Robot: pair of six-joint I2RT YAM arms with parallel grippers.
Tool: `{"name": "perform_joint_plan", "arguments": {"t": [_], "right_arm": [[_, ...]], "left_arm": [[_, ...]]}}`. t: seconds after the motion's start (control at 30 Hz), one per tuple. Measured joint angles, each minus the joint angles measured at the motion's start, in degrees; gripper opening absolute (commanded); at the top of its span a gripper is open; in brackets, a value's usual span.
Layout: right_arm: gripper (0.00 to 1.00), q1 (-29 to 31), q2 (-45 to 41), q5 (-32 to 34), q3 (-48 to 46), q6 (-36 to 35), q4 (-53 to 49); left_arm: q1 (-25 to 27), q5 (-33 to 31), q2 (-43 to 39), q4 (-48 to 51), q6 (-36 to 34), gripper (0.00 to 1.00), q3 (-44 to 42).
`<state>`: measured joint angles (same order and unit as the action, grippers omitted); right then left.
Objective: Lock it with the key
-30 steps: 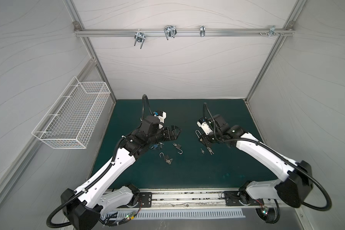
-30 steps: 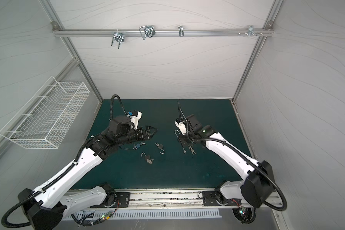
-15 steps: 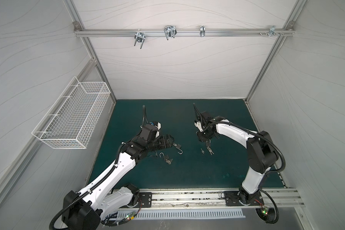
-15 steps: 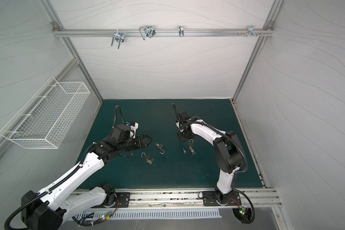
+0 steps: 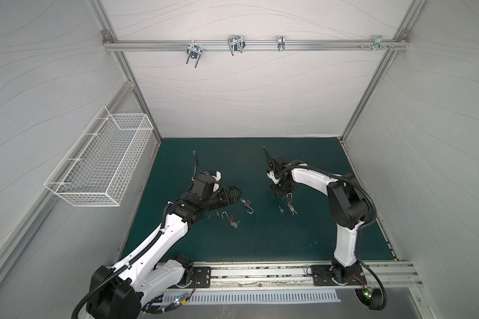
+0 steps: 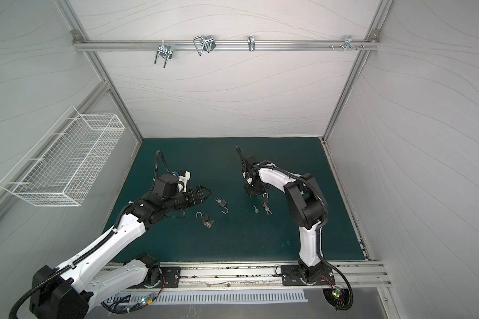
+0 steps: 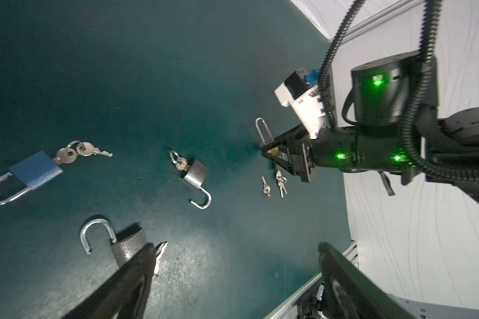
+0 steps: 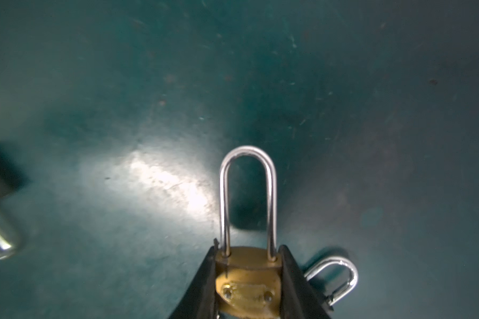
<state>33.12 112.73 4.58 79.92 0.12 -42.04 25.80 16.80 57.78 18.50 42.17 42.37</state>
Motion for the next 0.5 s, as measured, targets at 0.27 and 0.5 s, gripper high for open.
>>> {"name": "perform_joint_plan", "arguments": {"t": [0.27,0.5], "right_arm": [[0.05,0.00,2.14,2.21,1.05,-0.07,-0.09],[0.31,0.13,2.60,2.19,1.25,-0.11,-0.24]], "left_arm": [[-0.04,1.49,-0.13,-1.68,1.44,0.92,-0.24],[-0.11,2.12,-0.22,-2.10,1.81,0.92,-0.42]]}}
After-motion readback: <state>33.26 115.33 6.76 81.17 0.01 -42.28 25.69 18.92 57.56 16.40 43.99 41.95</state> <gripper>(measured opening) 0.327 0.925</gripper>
